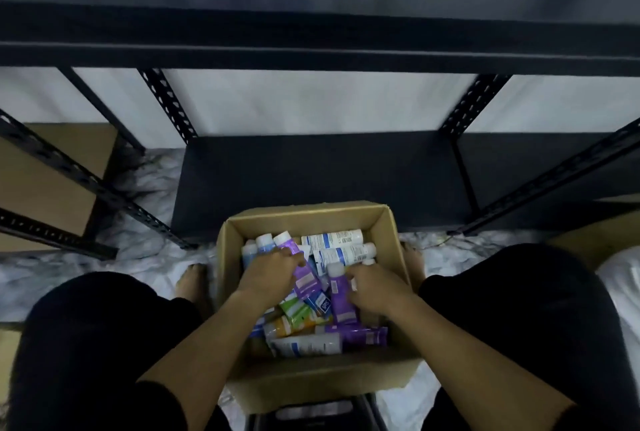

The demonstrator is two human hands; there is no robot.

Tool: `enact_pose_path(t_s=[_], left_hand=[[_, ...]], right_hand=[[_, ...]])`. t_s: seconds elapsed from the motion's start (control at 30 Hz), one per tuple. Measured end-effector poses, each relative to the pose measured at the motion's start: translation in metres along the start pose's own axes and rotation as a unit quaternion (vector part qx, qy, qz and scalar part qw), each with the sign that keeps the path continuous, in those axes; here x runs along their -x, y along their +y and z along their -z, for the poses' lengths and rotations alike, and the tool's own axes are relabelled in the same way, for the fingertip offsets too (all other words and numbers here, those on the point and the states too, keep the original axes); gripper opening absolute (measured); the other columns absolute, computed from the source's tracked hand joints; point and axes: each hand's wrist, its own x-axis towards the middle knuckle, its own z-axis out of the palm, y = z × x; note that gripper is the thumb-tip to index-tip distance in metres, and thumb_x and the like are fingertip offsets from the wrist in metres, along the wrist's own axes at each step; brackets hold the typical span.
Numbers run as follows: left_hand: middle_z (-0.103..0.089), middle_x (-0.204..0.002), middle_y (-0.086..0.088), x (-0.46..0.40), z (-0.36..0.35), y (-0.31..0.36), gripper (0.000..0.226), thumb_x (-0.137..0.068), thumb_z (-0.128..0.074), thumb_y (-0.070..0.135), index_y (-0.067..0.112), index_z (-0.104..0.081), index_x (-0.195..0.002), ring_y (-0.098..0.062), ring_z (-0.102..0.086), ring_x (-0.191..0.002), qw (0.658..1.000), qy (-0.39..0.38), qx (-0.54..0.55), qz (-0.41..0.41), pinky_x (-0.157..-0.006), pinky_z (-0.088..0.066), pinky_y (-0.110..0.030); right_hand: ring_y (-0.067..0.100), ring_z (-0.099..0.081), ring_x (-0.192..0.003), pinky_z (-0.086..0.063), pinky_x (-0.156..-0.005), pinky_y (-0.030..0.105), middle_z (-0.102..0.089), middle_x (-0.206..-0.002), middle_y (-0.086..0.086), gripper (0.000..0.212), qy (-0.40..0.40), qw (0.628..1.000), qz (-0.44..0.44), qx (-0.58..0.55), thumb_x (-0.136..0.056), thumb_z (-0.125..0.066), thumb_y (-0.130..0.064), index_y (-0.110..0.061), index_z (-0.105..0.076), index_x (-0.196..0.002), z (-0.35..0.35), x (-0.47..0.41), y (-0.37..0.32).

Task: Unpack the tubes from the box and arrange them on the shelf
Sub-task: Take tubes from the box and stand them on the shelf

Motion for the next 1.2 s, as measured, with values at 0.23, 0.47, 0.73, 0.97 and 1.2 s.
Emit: enact_pose_path(t_s=[0.23, 0.47, 0.73, 0.97, 1.2], left_hand=[[-0.064, -0.122, -0.001, -0.028, -0.043, 0.003, 0.03, -0.089, -0.06, 0.011, 0.021, -0.066, -0.117, -0.021, -0.057, -0.116, 0.986, -0.021, -0.124, -0.111, -0.101, -0.043, -0.037], [-0.06, -0.126, -0.005, -0.043, -0.059, 0.004, 0.034, -0.091, -0.059, 0.014, 0.02, -0.06, -0.124, -0.024, -0.053, -0.118, 0.973, -0.023, -0.184, -0.136, -0.106, -0.036, -0.039], [-0.058, -0.118, -0.005, -0.049, -0.047, 0.012, 0.023, -0.092, -0.058, 0.017, 0.02, -0.067, -0.112, -0.026, -0.048, -0.118, 0.97, -0.017, -0.19, -0.148, -0.098, -0.037, -0.041], [-0.068, -0.087, 0.003, -0.042, -0.021, 0.005, 0.017, -0.072, -0.081, 0.029, 0.021, -0.069, -0.081, -0.02, -0.06, -0.092, 0.996, 0.051, 0.034, -0.066, -0.086, -0.033, -0.027], [-0.064, -0.093, 0.013, -0.008, 0.021, 0.013, 0.022, -0.089, -0.066, 0.043, 0.032, -0.055, -0.106, -0.008, -0.062, -0.087, 0.982, 0.085, 0.16, 0.057, -0.078, -0.054, -0.032]], right_hand=[[0.022, -0.058, -0.09, -0.042, -0.07, 0.031, -0.059, -0.118, 0.004, 0.012, -0.022, 1.0, 0.011, 0.016, -0.091, -0.06, -0.027, -0.022, -0.053, -0.099, -0.012, -0.016, 0.01], [0.023, -0.06, -0.102, -0.052, -0.087, 0.038, -0.06, -0.116, 0.004, 0.024, -0.025, 1.0, 0.002, -0.008, -0.092, -0.058, -0.026, -0.02, -0.06, -0.115, -0.005, -0.025, 0.013], [0.023, -0.061, -0.102, -0.053, -0.091, 0.043, -0.061, -0.117, 0.005, 0.027, -0.027, 1.0, -0.009, -0.009, -0.093, -0.058, -0.031, -0.021, -0.06, -0.118, -0.004, -0.031, 0.017], [0.022, -0.063, -0.099, -0.052, -0.082, 0.034, -0.065, -0.114, 0.005, 0.028, -0.005, 0.999, -0.024, -0.025, -0.092, -0.06, -0.027, -0.02, -0.06, -0.119, -0.001, -0.034, 0.021], [0.02, -0.063, -0.086, -0.048, -0.069, 0.03, -0.063, -0.092, 0.0, 0.007, 0.027, 0.999, -0.031, -0.032, -0.092, -0.06, -0.029, -0.023, -0.056, -0.092, -0.001, -0.038, 0.021]])
